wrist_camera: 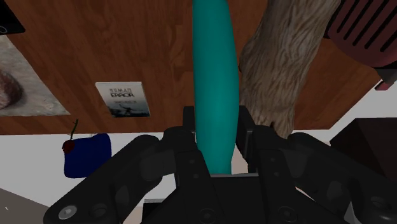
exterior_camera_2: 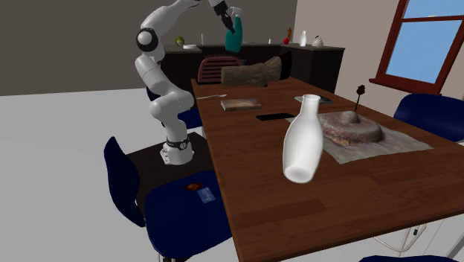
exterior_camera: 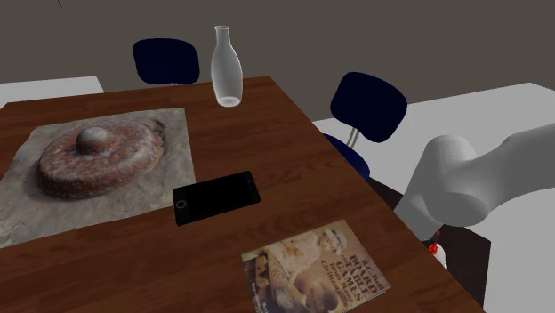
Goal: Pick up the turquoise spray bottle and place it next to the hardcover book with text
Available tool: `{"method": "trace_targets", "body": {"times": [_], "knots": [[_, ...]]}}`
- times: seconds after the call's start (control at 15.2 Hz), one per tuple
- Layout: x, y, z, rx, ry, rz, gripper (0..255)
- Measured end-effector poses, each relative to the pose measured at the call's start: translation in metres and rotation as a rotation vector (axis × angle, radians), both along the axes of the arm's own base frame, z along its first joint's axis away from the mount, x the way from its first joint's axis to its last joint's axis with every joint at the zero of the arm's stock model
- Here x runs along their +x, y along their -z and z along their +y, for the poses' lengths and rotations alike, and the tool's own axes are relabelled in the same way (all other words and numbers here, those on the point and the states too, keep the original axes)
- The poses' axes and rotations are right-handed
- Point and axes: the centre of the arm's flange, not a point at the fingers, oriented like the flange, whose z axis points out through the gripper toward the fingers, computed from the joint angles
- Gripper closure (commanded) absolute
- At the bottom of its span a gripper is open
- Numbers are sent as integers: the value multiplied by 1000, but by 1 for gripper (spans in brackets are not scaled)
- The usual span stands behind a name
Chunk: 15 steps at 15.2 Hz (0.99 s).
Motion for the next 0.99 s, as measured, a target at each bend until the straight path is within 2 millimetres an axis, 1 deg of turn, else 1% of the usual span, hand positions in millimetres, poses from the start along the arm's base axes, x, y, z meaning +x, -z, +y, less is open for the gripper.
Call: {"method": "trace_targets", "body": {"times": [0.99], "knots": [[0, 78, -1, 0, 0, 0, 255]]}}
